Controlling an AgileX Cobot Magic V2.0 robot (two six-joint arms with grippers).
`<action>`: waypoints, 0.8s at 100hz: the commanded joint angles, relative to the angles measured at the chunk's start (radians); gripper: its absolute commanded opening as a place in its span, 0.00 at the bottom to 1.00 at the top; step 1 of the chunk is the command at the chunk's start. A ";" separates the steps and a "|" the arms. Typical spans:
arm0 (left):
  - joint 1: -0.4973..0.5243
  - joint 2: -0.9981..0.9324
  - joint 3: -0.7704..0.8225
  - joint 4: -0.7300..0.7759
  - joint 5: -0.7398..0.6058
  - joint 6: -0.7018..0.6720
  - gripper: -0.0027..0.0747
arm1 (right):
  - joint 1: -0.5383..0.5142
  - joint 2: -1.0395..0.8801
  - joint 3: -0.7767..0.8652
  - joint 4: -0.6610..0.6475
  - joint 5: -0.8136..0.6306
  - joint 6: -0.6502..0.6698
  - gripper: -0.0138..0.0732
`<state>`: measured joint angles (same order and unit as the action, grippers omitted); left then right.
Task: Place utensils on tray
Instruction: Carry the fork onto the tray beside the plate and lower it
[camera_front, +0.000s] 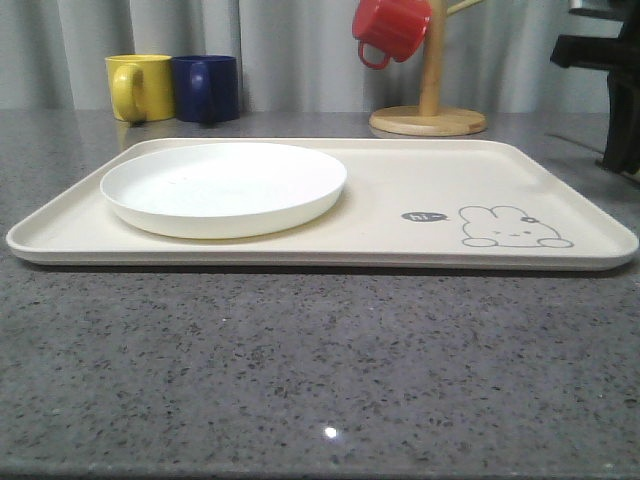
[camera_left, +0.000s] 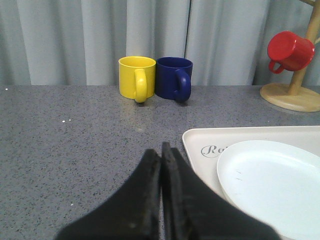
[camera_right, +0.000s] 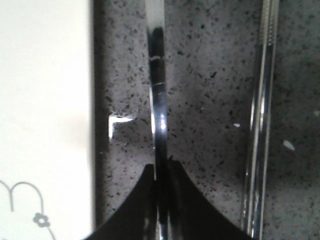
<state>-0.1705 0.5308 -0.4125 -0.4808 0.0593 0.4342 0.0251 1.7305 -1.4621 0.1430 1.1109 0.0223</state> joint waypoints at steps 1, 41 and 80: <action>-0.008 0.005 -0.029 -0.004 -0.073 -0.004 0.01 | 0.010 -0.096 -0.043 0.000 0.001 0.041 0.17; -0.008 0.005 -0.029 -0.004 -0.073 -0.004 0.01 | 0.328 -0.171 -0.043 -0.183 -0.066 0.459 0.17; -0.008 0.005 -0.029 -0.004 -0.073 -0.004 0.01 | 0.469 -0.038 -0.043 -0.227 -0.137 0.633 0.17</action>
<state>-0.1705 0.5308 -0.4125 -0.4808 0.0593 0.4342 0.4915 1.7077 -1.4725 -0.0796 1.0165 0.6436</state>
